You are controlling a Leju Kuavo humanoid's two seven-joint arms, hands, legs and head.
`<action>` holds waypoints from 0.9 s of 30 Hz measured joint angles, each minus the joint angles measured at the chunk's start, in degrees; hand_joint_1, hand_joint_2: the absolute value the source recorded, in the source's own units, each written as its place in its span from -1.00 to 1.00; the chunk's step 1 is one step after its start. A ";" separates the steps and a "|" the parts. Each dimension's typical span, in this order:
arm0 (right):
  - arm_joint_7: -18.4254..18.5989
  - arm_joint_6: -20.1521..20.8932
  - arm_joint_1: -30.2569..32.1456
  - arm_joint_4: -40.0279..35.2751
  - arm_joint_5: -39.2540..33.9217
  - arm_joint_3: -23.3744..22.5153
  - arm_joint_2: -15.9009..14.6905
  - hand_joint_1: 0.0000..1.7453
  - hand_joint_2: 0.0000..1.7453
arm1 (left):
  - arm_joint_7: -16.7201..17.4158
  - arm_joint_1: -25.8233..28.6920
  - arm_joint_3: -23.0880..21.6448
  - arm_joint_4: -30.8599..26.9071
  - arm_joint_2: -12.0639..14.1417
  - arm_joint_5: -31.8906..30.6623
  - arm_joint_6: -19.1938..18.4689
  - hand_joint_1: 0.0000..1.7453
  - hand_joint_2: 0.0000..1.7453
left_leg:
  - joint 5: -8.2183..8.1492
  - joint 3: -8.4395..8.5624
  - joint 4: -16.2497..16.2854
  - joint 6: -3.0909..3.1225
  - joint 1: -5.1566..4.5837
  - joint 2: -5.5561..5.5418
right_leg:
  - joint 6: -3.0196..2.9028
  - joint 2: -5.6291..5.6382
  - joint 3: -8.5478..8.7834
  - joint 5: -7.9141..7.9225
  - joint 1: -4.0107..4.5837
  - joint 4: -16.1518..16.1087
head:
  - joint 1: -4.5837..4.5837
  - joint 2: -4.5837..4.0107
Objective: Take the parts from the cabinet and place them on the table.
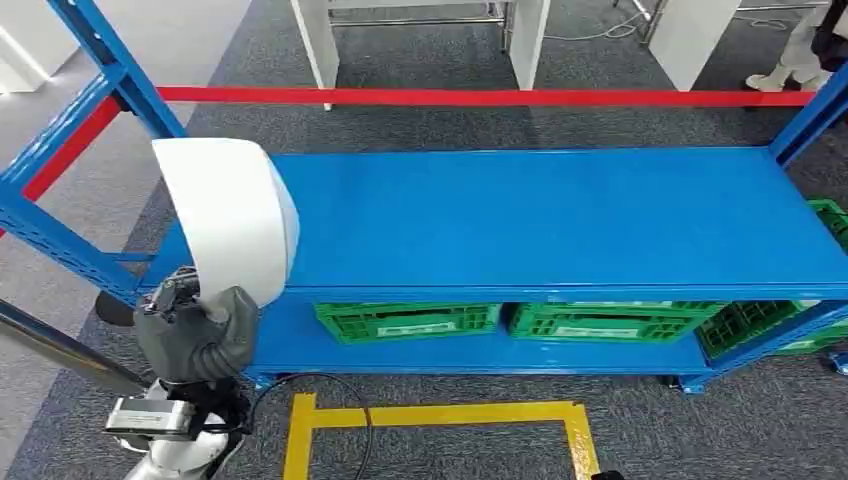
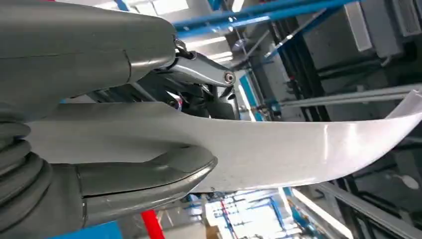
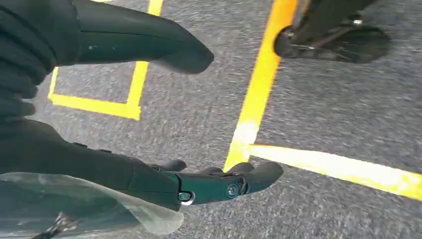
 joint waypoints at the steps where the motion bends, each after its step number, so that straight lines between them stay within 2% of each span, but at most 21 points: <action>1: 0.00 0.00 -0.02 0.00 0.02 0.00 0.00 -1.00 1.00 | 0.00 0.00 0.07 -0.17 0.00 0.00 0.11 1.00 1.00 | 1.61 3.52 -5.49 0.57 -0.15 -0.01 | 0.04 0.02 -0.19 0.24 0.12 0.05 | -0.02 0.00; 2: -0.02 0.02 -0.02 0.02 0.18 0.00 0.09 -1.00 1.00 | 0.00 -0.03 0.09 -0.42 0.00 -0.04 0.20 1.00 1.00 | 0.72 6.11 -10.19 1.41 -0.34 -0.01 | 0.19 -0.03 -0.31 0.54 0.05 0.04 | 0.07 0.00; 3: 0.00 0.04 -0.08 0.02 0.26 0.00 0.20 -1.00 1.00 | -0.09 0.01 0.09 -0.55 -0.02 -0.31 0.35 1.00 1.00 | 0.65 6.81 -11.68 1.43 -0.51 -0.03 | 0.63 0.00 -0.62 0.98 0.15 0.03 | 0.11 0.00; 6: 0.02 0.09 -0.15 0.02 0.35 0.00 0.20 -1.00 1.00 | -0.31 0.20 0.09 -0.66 -0.02 -1.05 0.96 1.00 1.00 | 1.47 6.14 -11.50 1.89 -1.00 -0.07 | 1.75 0.00 -0.75 2.10 -0.25 -0.37 | 0.09 0.00; 7: 0.04 0.20 0.00 0.02 0.35 0.00 0.20 -1.00 1.00 | -0.31 0.20 0.11 -0.72 -0.06 -1.22 1.20 1.00 1.00 | 2.56 5.90 -12.79 2.36 -0.40 0.09 | 2.19 0.12 -0.92 2.18 0.01 -0.36 | 0.05 0.00; 8: 0.06 0.24 0.05 0.02 0.41 0.00 0.17 -1.00 1.00 | -0.31 0.18 0.13 -0.72 -0.09 -1.40 1.42 1.00 1.00 | 3.34 5.66 -13.07 2.73 -0.25 0.37 | 2.30 0.18 -1.78 0.04 -0.02 0.73 | 0.13 0.00; 9: 0.26 0.24 0.06 0.02 0.44 0.00 0.17 -1.00 1.00 | -0.31 0.20 0.15 -0.74 -0.18 -1.62 1.66 1.00 1.00 | 3.94 4.89 -13.12 3.23 -0.19 0.37 | 2.43 0.31 -3.17 -3.33 -0.02 3.57 | 0.39 0.00; 11: 0.31 0.33 0.03 0.02 0.59 0.02 0.17 -1.00 1.00 | -0.31 0.53 0.26 -0.74 -0.26 -1.73 1.84 1.00 1.00 | 4.95 3.33 -12.91 3.11 -0.26 0.43 | 2.84 0.25 -5.46 -8.63 -0.22 11.88 | 0.41 0.00; 12: 0.31 0.35 0.02 0.02 0.61 0.00 0.17 -1.00 1.00 | -0.31 0.62 0.28 -0.74 -0.26 -1.77 1.84 1.00 1.00 | 5.43 2.52 -12.73 3.06 -0.28 0.50 | 3.04 0.23 -6.14 -9.65 -0.24 15.22 | 0.44 0.00; 13: 0.31 0.33 0.05 0.02 0.61 0.00 0.17 -1.00 1.00 | -0.31 0.70 0.33 -0.74 -0.26 -1.77 1.88 1.00 1.00 | 5.90 1.67 -12.47 2.96 -0.25 0.52 | 3.18 0.23 -5.82 -8.85 -0.25 16.55 | 0.46 0.00; 14: 0.35 0.33 0.06 0.02 0.61 0.00 0.13 -1.00 1.00 | -0.31 0.77 0.35 -0.74 -0.26 -1.79 1.90 1.00 1.00 | 6.32 0.76 -12.10 2.75 -0.14 0.53 | 3.37 0.22 -4.17 -6.58 -0.33 15.25 | 0.46 0.00; 16: 0.37 0.33 -0.01 0.00 0.66 0.00 0.04 -1.00 1.00 | -0.31 0.86 0.39 -0.74 -0.26 -1.79 1.97 1.00 1.00 | 6.86 -0.85 -11.09 2.15 0.20 0.52 | 3.73 0.16 1.82 -2.65 -0.70 7.01 | 0.44 0.00; 17: 0.37 0.33 -0.15 0.00 0.70 0.00 0.04 -1.00 1.00 | -0.31 0.83 0.44 -0.79 -0.26 -1.81 1.99 1.00 1.00 | 7.03 -1.35 -10.31 1.87 0.14 0.51 | 4.13 0.23 4.80 -3.81 -0.94 2.04 | 0.50 0.00; 18: 0.35 0.37 -0.27 0.02 0.72 0.00 0.11 -1.00 1.00 | -0.29 0.86 0.50 -0.90 -0.26 -1.90 2.05 1.00 1.00 | 7.15 -2.06 -9.69 1.58 -0.17 0.43 | 4.05 0.37 7.15 -5.24 -0.57 -0.74 | 0.79 0.00; 19: 0.33 0.41 -0.28 0.02 0.72 0.00 0.11 -1.00 1.00 | -0.28 0.86 0.55 -0.92 -0.28 -2.19 2.10 1.00 1.00 | 7.60 -2.17 -9.45 1.25 -0.34 0.46 | 3.19 0.56 6.68 -5.39 -0.63 -0.50 | 0.59 0.00; 21: 0.33 0.42 -0.15 0.02 0.74 0.00 0.11 -1.00 1.00 | -0.26 0.90 0.55 -0.92 -0.33 -2.45 2.19 1.00 1.00 | 8.38 -2.28 -9.47 0.76 -0.21 0.43 | 2.55 0.51 5.61 -5.19 -0.43 -0.27 | 0.63 0.00; 22: 0.33 0.44 -0.03 0.02 0.72 0.00 0.11 -1.00 1.00 | -0.26 0.96 0.55 -0.92 -0.31 -2.62 2.25 1.00 1.00 | 8.58 -2.41 -9.32 0.49 -0.10 0.37 | 1.71 0.28 5.12 -4.69 -0.63 -0.45 | 0.70 0.00; 23: 0.31 0.46 -0.13 0.02 0.72 0.00 0.15 -1.00 1.00 | -0.26 1.05 0.55 -0.92 -0.31 -2.80 2.31 1.00 1.00 | 6.71 -2.79 -8.68 0.13 0.04 0.28 | 1.01 0.01 4.77 -4.24 -0.71 -0.47 | 0.61 0.00; 24: 0.31 0.44 -0.15 0.02 0.74 0.00 0.15 -1.00 1.00 | -0.22 1.11 0.55 -0.92 -0.28 -2.82 2.38 1.00 1.00 | 3.37 -3.29 -6.53 -0.18 0.05 0.29 | 0.46 0.00 4.16 -3.70 -0.69 -0.48 | 0.41 0.00; 26: 0.28 0.44 -0.19 0.00 0.74 0.00 0.13 -1.00 1.00 | -0.15 1.15 0.52 -0.92 -0.28 -2.99 2.49 1.00 1.00 | -3.54 -5.09 1.89 -0.58 0.26 0.30 | 0.17 -0.10 3.12 -2.39 -0.52 -0.39 | 0.28 0.00; 27: 0.35 0.48 -0.18 0.00 0.72 -0.02 0.13 -1.00 1.00 | -0.09 1.21 0.55 -0.92 -0.28 -3.06 2.62 1.00 1.00 | -5.30 -5.44 5.55 -0.63 0.27 0.30 | 0.14 -0.13 2.25 -1.62 -0.41 -0.29 | 0.26 0.00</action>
